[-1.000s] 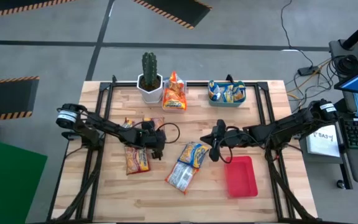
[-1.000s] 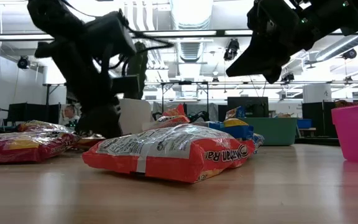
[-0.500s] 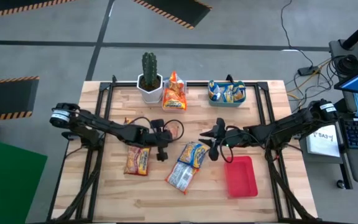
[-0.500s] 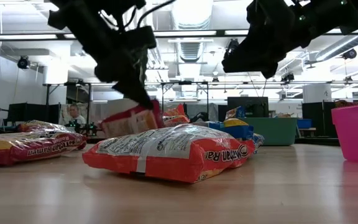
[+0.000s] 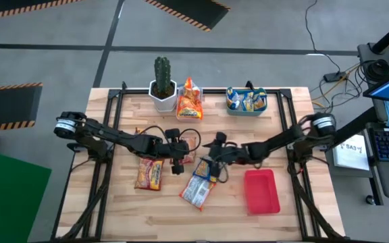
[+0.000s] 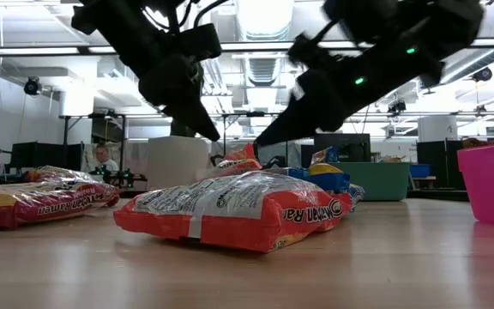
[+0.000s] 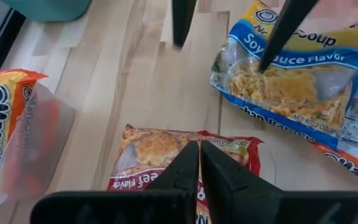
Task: Sort Maruchan noodles
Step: Put the red noodle pack into the red bin
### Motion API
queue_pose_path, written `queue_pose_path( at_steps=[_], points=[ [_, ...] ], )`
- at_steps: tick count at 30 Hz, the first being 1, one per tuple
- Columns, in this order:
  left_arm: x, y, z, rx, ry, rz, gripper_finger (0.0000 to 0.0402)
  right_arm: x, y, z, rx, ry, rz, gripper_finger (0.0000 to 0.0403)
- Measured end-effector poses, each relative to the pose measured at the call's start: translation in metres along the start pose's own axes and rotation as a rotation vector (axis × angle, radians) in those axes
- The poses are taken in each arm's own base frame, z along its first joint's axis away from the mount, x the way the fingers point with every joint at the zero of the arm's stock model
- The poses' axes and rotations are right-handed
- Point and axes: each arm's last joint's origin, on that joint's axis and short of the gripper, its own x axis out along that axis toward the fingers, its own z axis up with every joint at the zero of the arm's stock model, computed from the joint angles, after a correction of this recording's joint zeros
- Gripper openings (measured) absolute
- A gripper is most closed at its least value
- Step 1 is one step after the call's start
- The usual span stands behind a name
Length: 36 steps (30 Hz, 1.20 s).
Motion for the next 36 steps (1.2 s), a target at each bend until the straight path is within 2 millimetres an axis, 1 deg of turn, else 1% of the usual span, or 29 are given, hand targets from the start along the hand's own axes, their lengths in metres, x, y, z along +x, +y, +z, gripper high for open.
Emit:
queue_pose_path(
  at_steps=[3,7,11,14,16,20,23,30,36],
  points=[
    [0.0,-0.001,-0.004,0.019,0.034,-0.042,0.0,0.016,0.001,0.004,-0.002,0.038,-0.011,0.0252],
    [0.002,-0.001,-0.014,0.038,0.085,-0.044,0.0,0.029,-0.004,0.013,0.051,0.099,-0.039,0.0237],
    [0.005,-0.001,-0.026,0.054,0.131,-0.04,0.0,0.035,-0.017,0.022,0.212,0.182,-0.075,0.0222],
    [0.008,-0.001,-0.039,0.069,0.168,-0.037,0.0,0.038,-0.029,0.026,0.356,0.25,-0.088,0.0221],
    [0.01,-0.001,-0.049,0.075,0.194,-0.034,0.0,0.039,-0.035,0.029,0.437,0.275,-0.07,0.0227],
    [0.014,-0.001,-0.066,0.055,0.224,-0.027,0.0,0.043,-0.044,0.033,0.58,0.303,0.028,0.0248],
    [0.015,0.0,-0.075,0.031,0.249,-0.011,0.0,0.044,-0.048,0.033,0.639,0.308,0.046,0.0266],
    [0.021,-0.001,-0.085,-0.025,0.157,-0.009,0.0,0.045,-0.054,0.027,0.774,0.299,0.009,0.0301],
    [0.024,0.002,-0.096,-0.058,0.116,0.0,0.0,0.05,-0.054,0.021,0.844,0.26,0.0,0.0318]
  ],
)
